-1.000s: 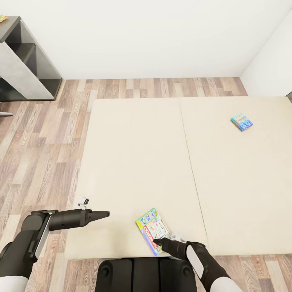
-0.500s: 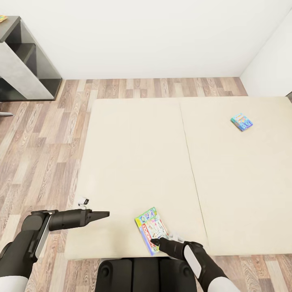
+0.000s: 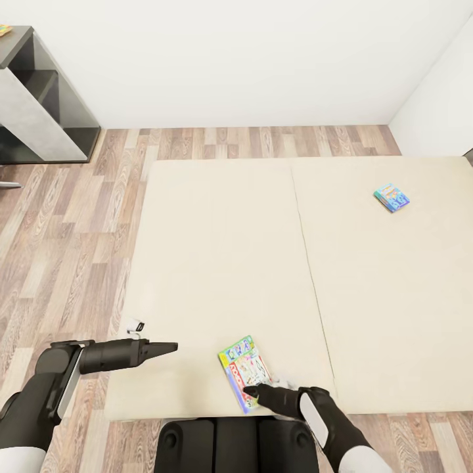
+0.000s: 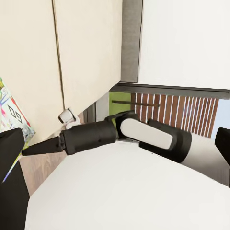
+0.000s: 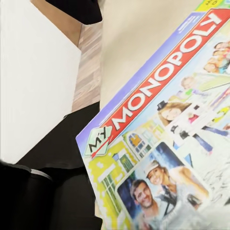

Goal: Put all the toys in the child's room - the three board games (two on the bed and one on the table), the two jigsaw puzzles on the table, and the tennis ball on the table - inside the toy box on the table in the child's room.

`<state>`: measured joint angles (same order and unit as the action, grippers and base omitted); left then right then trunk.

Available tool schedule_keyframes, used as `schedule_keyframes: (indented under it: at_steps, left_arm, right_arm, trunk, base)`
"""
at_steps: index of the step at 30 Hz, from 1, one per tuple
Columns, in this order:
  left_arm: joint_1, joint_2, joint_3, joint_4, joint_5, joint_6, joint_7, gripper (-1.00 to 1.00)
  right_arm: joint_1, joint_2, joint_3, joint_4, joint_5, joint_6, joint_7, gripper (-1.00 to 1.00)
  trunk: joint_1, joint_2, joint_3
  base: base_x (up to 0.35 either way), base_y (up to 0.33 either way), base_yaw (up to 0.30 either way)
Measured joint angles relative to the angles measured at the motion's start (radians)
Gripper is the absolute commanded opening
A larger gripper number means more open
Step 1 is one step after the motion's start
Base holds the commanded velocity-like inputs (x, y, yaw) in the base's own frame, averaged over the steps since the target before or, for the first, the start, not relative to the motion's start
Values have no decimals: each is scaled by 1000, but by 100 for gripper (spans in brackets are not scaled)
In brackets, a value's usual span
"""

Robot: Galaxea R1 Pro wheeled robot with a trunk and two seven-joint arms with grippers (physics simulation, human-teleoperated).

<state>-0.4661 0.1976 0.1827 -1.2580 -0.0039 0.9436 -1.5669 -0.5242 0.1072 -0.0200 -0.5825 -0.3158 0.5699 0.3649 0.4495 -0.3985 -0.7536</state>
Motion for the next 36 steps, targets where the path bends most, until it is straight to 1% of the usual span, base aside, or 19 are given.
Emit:
schedule_keyframes:
  at_steps: [1,3,5,9,13,17,21,23,26,30,36]
  left_arm:
    - [0,0,0,0,0,0,0,100]
    - [0,0,0,-1,0,0,0,100]
    - [0,0,0,0,0,0,0,100]
    - [0,0,-1,0,0,0,0,100]
    - [0,-1,-1,-1,0,0,0,100]
    - [0,0,-1,0,0,0,0,100]
    - [0,0,-1,0,0,0,0,100]
    - [0,0,0,0,0,0,0,100]
    - [0,0,0,0,0,0,0,100]
    - [0,0,0,0,0,0,0,100]
    - [0,0,-1,0,0,0,0,100]
  right_arm:
    - [0,-5,0,-6,0,20,0,100]
    - [0,-25,2,-36,-1,87,-2,100]
    - [1,-34,4,-69,-2,120,-2,100]
    - [4,-45,10,-121,-3,179,-3,100]
    - [4,-48,12,-132,-3,231,-4,100]
    - [7,-48,13,-148,-4,247,-4,100]
    - [14,-49,24,-208,-5,255,-4,100]
    - [15,-50,37,-274,-8,267,-5,100]
    - [15,-53,44,-319,-8,290,-6,100]
    - [15,-64,47,-345,-8,307,-6,100]
    - [15,-70,47,-354,-9,311,-5,100]
  trunk:
    - [0,0,0]
    - [0,0,0]
    - [0,0,0]
    - [0,0,0]
    - [0,0,0]
    - [0,0,0]
    - [0,0,0]
    - [0,0,0]
    - [0,0,0]
    - [0,0,0]
    - [0,0,0]
  base:
    - [0,0,0]
    - [0,0,0]
    - [0,0,0]
    - [0,0,0]
    - [0,0,0]
    - [0,0,0]
    - [0,0,0]
    - [0,0,0]
    - [0,0,0]
    - [0,0,0]
    - [0,0,0]
